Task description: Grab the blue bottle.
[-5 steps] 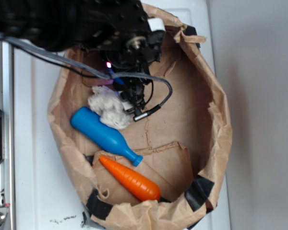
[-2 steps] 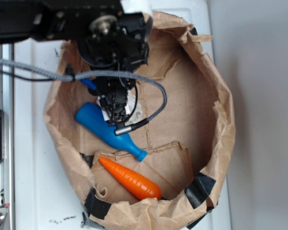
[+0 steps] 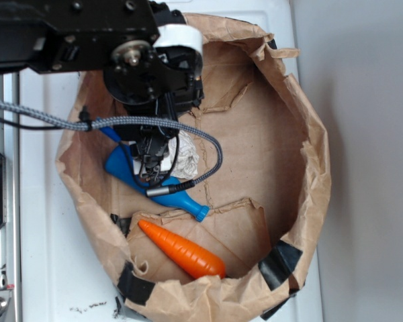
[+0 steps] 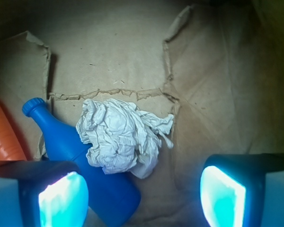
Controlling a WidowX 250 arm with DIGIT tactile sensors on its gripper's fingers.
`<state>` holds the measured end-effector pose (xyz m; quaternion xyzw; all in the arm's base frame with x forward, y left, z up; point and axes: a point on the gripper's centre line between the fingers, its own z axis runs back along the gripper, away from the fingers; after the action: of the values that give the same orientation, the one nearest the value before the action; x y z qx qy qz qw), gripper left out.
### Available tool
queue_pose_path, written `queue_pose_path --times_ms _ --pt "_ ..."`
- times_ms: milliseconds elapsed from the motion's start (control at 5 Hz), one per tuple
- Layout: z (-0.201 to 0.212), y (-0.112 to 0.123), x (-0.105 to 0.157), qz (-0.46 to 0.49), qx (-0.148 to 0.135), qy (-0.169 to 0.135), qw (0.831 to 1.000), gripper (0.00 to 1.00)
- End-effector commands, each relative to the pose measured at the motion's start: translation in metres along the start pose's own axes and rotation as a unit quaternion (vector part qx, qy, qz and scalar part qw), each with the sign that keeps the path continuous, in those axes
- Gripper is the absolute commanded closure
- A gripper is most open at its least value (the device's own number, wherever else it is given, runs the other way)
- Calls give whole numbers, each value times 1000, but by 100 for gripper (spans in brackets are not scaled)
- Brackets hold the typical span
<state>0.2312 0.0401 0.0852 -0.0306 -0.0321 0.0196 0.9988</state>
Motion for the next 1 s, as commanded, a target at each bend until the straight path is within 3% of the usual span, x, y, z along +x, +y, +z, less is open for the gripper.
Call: queue_pose_path --times_ms 0,400,800 --pt "8 3 7 -69 23 -43 996 0" --pt "8 3 7 -69 23 -43 996 0" --pt "10 -17 14 -205 -10 -37 978 0"
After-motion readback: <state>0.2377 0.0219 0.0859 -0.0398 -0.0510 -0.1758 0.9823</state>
